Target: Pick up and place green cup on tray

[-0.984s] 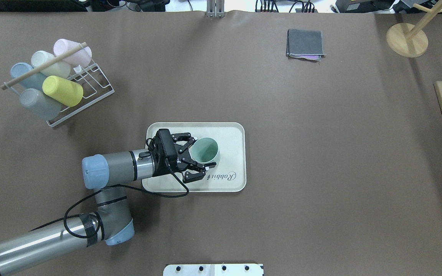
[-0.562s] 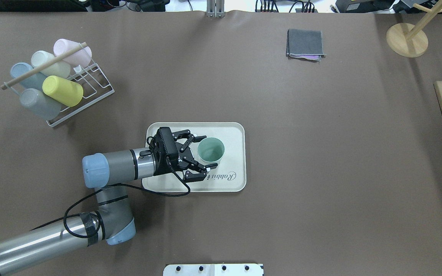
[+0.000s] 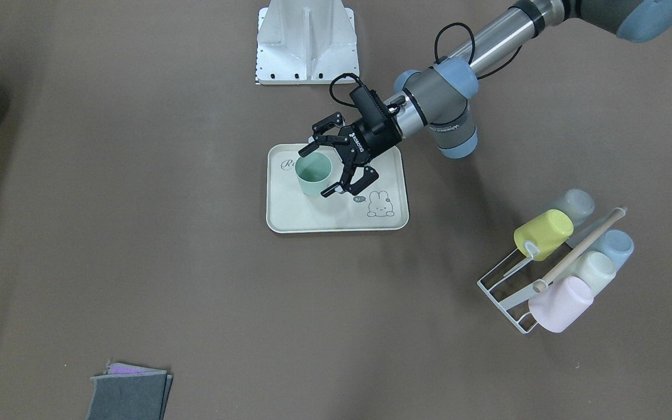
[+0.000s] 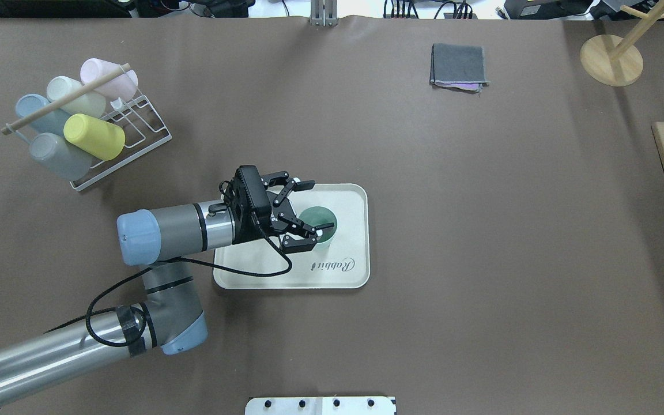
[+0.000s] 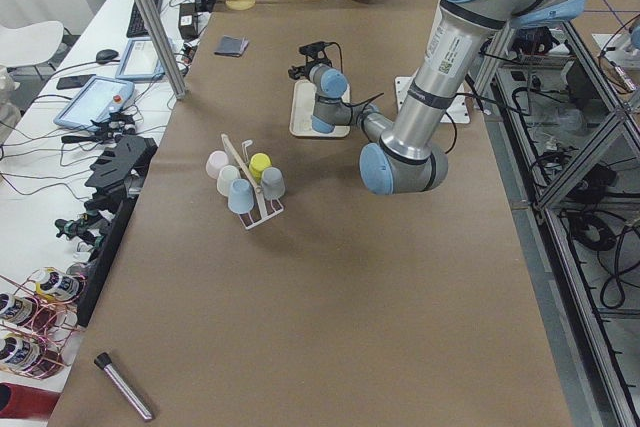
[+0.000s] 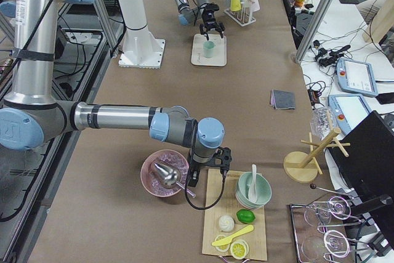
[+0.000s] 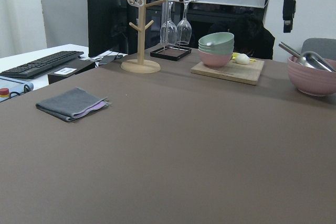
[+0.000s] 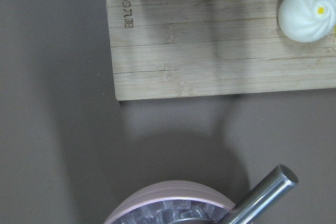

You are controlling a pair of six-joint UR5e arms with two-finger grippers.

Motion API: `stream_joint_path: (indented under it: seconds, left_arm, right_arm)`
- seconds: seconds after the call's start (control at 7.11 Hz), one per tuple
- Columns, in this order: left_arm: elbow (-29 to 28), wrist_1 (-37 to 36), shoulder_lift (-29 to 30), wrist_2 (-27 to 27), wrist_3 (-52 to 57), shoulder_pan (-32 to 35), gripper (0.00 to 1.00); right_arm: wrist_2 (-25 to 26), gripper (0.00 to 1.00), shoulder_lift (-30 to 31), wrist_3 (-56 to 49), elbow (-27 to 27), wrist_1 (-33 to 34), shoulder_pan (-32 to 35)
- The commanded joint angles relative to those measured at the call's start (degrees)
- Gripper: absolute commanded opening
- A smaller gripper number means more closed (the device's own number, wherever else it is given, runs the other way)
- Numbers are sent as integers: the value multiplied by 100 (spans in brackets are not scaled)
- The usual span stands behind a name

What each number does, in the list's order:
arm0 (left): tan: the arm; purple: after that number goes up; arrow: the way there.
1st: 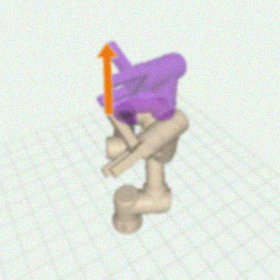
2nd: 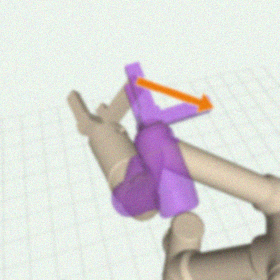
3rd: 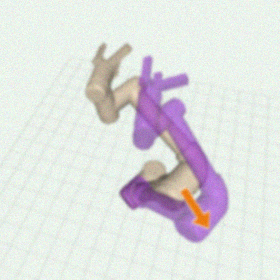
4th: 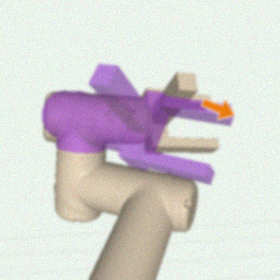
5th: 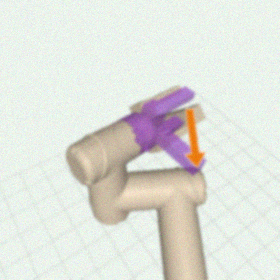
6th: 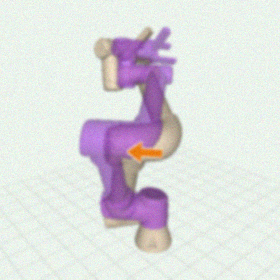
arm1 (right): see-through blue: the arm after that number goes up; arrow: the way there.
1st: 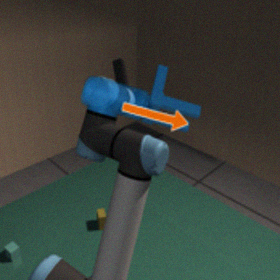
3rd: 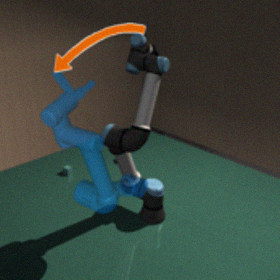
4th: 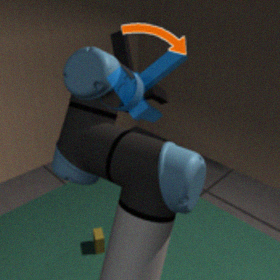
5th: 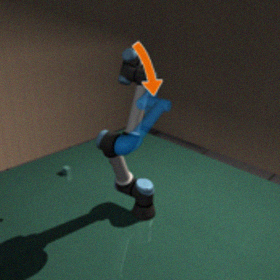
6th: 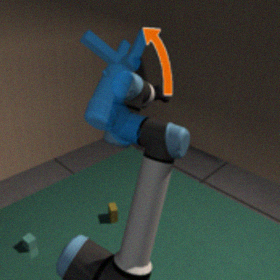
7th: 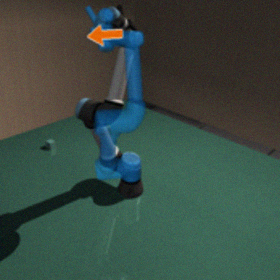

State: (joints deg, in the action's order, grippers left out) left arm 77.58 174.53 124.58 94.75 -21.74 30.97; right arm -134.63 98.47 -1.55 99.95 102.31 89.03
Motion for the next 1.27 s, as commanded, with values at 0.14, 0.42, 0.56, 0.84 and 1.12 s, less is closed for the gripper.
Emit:
stream_joint_path:
  seconds: [0.14, 0.42, 0.56, 0.84, 1.12]
  left_arm:
    - [537, -3081, 477, 890, -24, 1416, 98]
    - [1316, -5383, 314, 2155, -24, 2286, 98]
    - [2112, -6665, -192, 3101, -24, 2848, 98]
    - [2675, -8204, -1230, 4608, 55, 4287, 98]
    - [1870, -8242, -2112, 4640, 64, 5223, 98]
  right_arm:
    - [-2, 100, -135, 57, -2, 0, 0]
    - [-19, 100, -187, 93, -98, -9, 0]
    - [-28, 100, -205, 102, -168, -113, 0]
    - [-28, 100, -223, 102, -195, -123, -9]
    - [-28, 100, -232, 102, -213, -141, 0]
